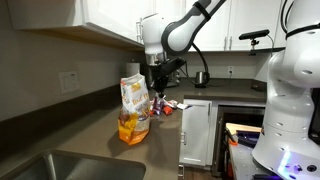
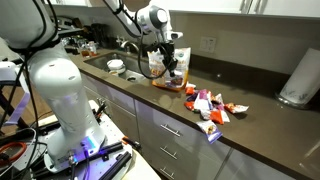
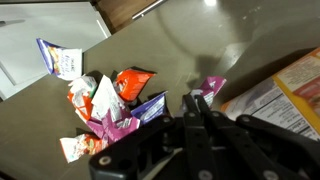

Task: Remove a small packet from the big packet and put it on the counter

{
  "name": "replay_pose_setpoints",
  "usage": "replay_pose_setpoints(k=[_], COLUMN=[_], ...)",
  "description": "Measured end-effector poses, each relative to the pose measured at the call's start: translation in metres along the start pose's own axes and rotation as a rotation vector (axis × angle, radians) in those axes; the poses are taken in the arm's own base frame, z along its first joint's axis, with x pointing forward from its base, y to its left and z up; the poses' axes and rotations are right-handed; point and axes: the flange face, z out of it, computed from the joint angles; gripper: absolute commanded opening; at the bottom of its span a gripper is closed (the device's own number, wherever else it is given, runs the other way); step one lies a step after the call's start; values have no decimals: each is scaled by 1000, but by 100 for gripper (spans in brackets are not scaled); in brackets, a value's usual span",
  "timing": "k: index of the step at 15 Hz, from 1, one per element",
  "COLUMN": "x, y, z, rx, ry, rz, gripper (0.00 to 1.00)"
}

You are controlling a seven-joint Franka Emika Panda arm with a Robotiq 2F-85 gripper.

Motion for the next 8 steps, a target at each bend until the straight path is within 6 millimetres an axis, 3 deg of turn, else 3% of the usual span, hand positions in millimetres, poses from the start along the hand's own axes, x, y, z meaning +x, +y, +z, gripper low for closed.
replay_pose_setpoints(k=[2, 3, 5, 8], x=[-5, -7, -9, -8], y=[-4, -6, -9, -9], z=[12, 17, 24, 23], rx=[6, 9, 11, 10], ry=[-11, -14, -23, -23], rz=[-2, -3, -7, -7], gripper=[1, 29, 34, 55])
